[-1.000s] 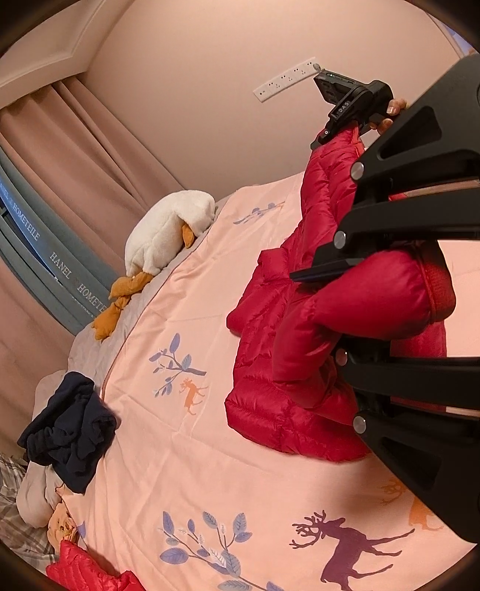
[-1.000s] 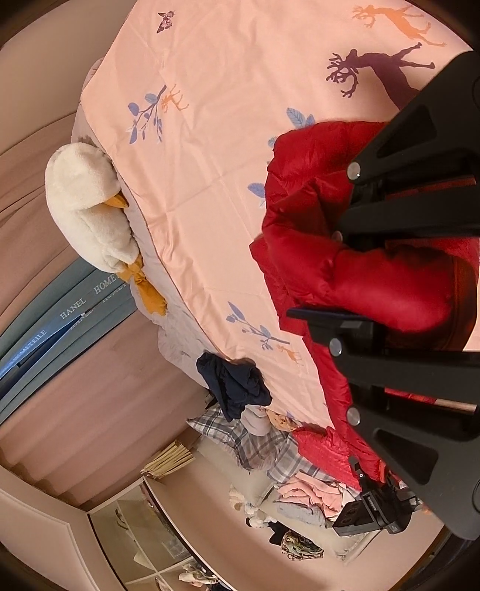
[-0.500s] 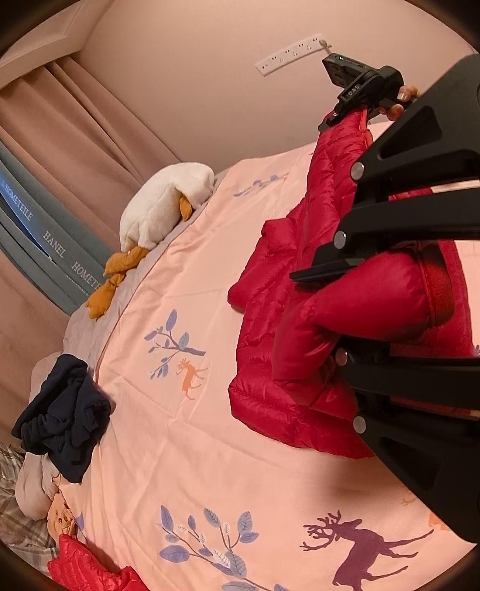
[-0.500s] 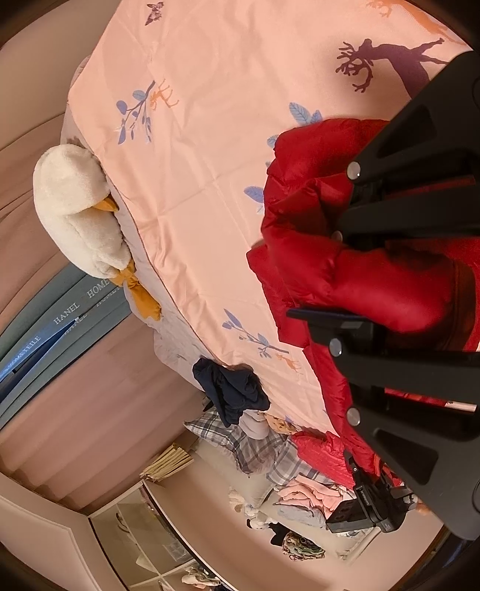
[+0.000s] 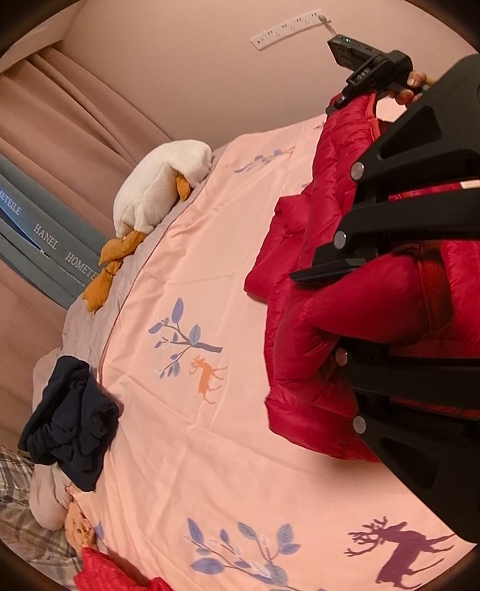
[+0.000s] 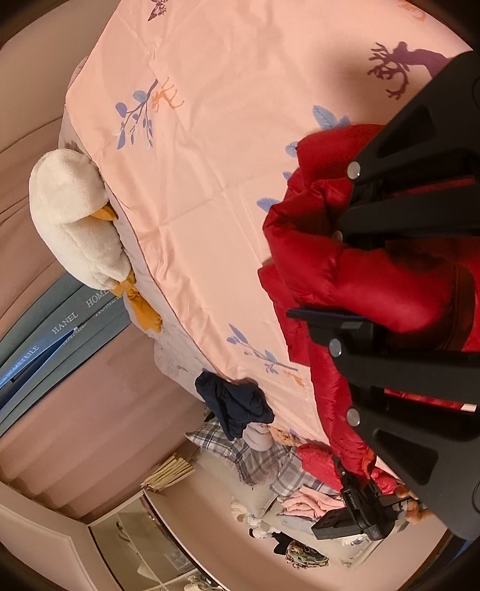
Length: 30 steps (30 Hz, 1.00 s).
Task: Fold large clothes
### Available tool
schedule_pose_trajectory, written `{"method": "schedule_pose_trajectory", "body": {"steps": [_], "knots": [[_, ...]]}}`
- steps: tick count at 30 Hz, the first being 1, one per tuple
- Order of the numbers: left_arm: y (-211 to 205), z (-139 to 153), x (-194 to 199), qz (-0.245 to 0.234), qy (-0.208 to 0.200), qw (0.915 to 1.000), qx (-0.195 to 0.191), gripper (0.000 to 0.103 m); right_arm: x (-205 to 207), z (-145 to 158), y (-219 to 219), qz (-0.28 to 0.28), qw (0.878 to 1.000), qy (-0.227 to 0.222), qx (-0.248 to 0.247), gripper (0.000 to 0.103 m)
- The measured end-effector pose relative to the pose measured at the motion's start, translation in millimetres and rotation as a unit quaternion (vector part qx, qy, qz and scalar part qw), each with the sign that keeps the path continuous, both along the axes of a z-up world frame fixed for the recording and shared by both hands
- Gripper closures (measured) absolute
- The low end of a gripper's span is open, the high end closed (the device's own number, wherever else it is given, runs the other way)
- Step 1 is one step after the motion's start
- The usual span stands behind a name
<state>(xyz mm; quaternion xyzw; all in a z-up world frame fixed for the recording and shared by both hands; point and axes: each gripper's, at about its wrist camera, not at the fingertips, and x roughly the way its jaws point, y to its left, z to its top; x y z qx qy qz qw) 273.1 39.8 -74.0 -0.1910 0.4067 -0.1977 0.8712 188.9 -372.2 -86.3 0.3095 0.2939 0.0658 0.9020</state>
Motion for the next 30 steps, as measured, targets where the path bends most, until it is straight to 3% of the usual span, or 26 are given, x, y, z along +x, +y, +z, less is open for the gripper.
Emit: {"method": "schedule_pose_trajectory", "body": {"steps": [16, 30], "knots": [[-27.5, -5.8, 23.6, 0.001, -0.014, 0.9978, 0.065, 0.084, 22.4, -14.4, -8.3, -0.013, 1.0, 0.015, -0.013, 0.088], [-36.6, -15.7, 36.6, 0.003, -0.012, 0.9953, 0.096, 0.084, 37.5, -22.7, -5.8, -0.016, 0.999, 0.031, -0.031, 0.088]]}}
